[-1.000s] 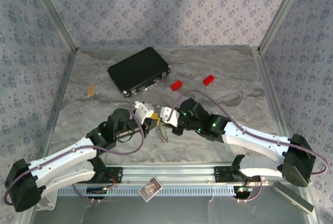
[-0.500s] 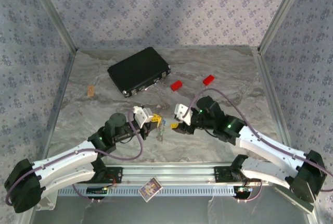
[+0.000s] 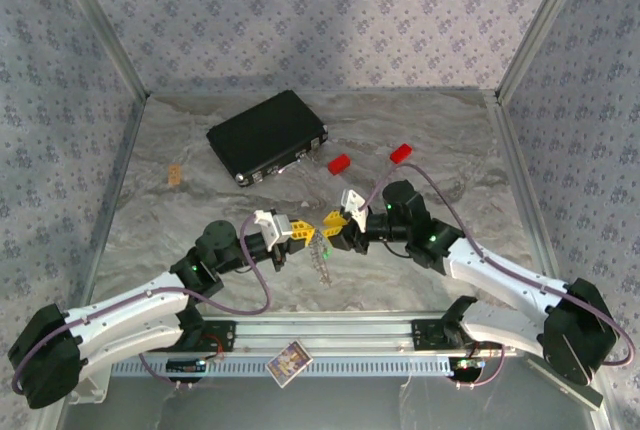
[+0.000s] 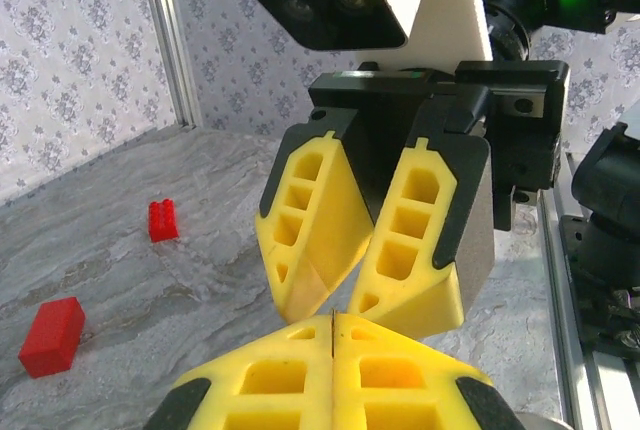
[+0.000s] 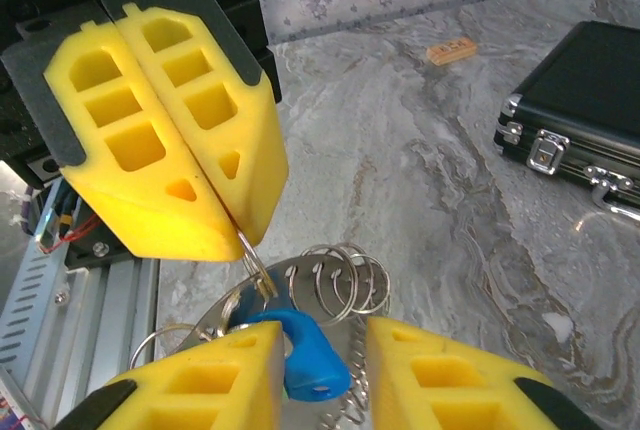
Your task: Put the keys on the keyring
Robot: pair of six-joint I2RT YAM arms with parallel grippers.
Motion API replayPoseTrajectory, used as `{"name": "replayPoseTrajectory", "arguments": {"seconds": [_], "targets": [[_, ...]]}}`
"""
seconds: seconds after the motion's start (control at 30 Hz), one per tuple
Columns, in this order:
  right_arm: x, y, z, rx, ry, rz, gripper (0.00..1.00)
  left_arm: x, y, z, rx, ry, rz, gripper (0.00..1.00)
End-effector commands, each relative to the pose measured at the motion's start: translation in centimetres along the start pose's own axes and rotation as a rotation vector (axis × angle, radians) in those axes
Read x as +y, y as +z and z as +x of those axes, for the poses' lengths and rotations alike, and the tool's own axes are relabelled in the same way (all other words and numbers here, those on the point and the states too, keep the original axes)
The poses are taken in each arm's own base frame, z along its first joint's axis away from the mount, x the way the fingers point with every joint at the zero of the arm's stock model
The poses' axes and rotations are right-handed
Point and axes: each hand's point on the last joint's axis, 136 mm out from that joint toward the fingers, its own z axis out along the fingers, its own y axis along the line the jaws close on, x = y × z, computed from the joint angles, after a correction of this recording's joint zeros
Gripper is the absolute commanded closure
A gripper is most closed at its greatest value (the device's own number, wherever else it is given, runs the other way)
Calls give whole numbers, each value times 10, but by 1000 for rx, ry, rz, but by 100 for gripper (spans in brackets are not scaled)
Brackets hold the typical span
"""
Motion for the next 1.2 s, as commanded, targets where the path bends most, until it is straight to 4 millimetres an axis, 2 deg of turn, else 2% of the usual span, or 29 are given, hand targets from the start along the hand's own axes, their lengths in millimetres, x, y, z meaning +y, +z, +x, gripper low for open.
{"name": "replayPoseTrajectory", "arguments": {"seconds": [0.0, 0.53, 0.83, 0.87, 0.97, 1.03, 1.07, 1.13, 1.17], "targets": [[7, 2, -10, -49, -5, -48, 74, -4, -1, -19, -75, 33, 24, 100], [13, 1, -12, -66, -14, -70, 80, -4, 2, -18, -73, 24, 30, 100], [18, 8, -15, -70, -13, -106, 84, -7, 2, -22, -85, 20, 46, 100], [19, 9, -16, -73, -15, -114, 86, -6, 3, -22, -88, 18, 45, 100], [20, 11, -17, -69, -15, -120, 100, -6, 3, -23, -93, 14, 45, 100], [17, 10, -15, -52, -11, -102, 100, 0, 3, -21, -83, 5, 10, 100], [14, 9, -13, -35, -8, -89, 100, 5, 2, -20, -73, 0, -20, 96], [9, 6, -10, 8, -13, -51, 100, 13, 0, -14, -34, -3, -73, 71], [7, 4, -8, 41, -23, -33, 100, 16, -3, -9, -2, 4, -92, 64]]}}
